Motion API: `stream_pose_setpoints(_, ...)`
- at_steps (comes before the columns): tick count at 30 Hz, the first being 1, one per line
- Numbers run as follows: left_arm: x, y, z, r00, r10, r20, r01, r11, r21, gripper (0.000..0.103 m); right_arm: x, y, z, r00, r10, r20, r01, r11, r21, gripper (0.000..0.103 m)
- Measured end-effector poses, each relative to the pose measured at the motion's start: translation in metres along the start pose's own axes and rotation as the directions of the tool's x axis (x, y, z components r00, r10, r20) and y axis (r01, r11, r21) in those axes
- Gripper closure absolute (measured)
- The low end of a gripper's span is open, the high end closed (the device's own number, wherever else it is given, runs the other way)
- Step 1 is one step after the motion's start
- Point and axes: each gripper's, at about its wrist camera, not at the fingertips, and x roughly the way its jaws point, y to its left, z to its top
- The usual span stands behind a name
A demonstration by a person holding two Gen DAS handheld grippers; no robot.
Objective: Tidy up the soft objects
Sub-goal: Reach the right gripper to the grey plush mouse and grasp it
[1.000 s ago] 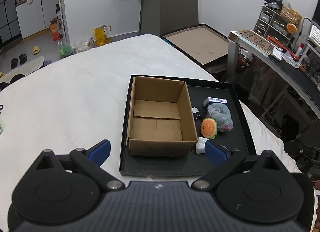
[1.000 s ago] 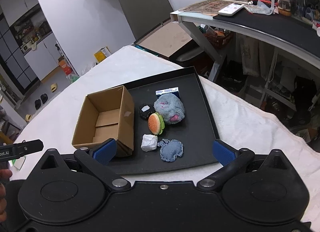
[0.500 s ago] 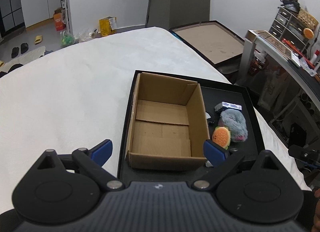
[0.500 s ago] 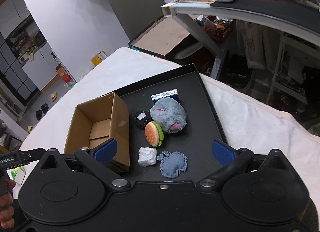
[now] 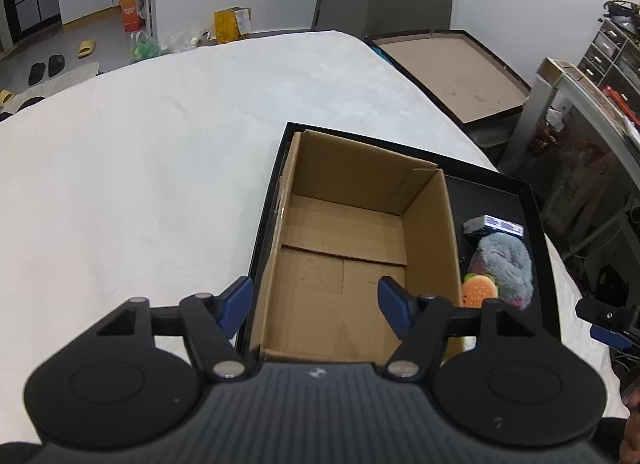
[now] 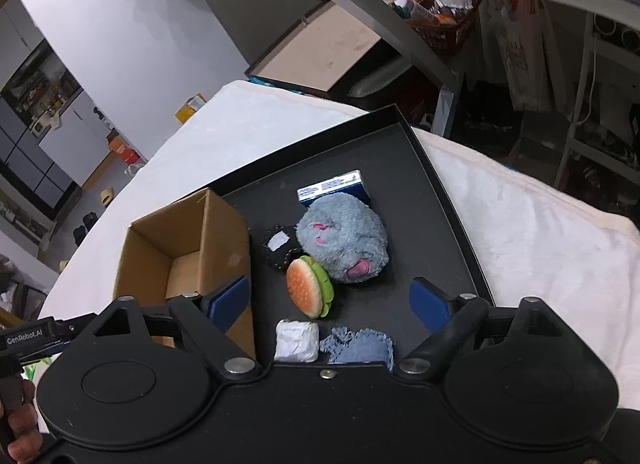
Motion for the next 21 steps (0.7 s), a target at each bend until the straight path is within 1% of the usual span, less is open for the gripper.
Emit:
stream_pose_setpoints(1, 0.005, 0.001, 0.002, 1.000, 0.000, -0.002, 0.000, 1.000, -0.004, 0.041, 0.004, -0.002, 0.001, 1.000, 0.000, -0.003, 0.000, 1.000, 0.005, 0.021)
stream_pose_setpoints(6, 0.026, 0.004, 0.010, 1.000, -0.006, -0.022, 0.006, 1.000, -0.026, 0.049, 0.028, -0.008, 0.006, 1.000, -0.001, -0.023, 0.001, 1.000, 0.027, 0.023)
stream_pose_setpoints(9, 0.038, 0.006, 0.015, 1.000, 0.000, -0.030, -0.001, 0.999, -0.037, 0.051, 0.042, -0.011, 0.009, 0.999, 0.016, -0.034, -0.014, 0.998, 0.056, 0.027)
stream_pose_setpoints(12, 0.049, 0.008, 0.019, 0.999, 0.006, -0.041, -0.008, 0.999, -0.047, 0.053, 0.056, -0.013, 0.013, 0.999, 0.014, -0.043, -0.011, 0.997, 0.079, 0.027)
stream_pose_setpoints(13, 0.054, 0.009, 0.020, 0.998, 0.013, -0.053, -0.016, 0.999, -0.047, 0.057, 0.060, -0.014, 0.014, 0.999, 0.013, -0.044, -0.010, 0.997, 0.081, 0.027)
stream_pose_setpoints(17, 0.067, 0.016, 0.023, 0.997, 0.016, -0.071, -0.021, 0.997, -0.075, 0.062, 0.078, -0.015, 0.020, 0.999, 0.003, -0.053, 0.002, 0.996, 0.091, 0.027)
stream_pose_setpoints(21, 0.074, 0.021, 0.023, 0.995, 0.031, -0.091, -0.039, 0.996, -0.085, 0.071, 0.093, -0.019, 0.023, 0.998, -0.008, -0.065, 0.015, 0.995, 0.102, 0.027)
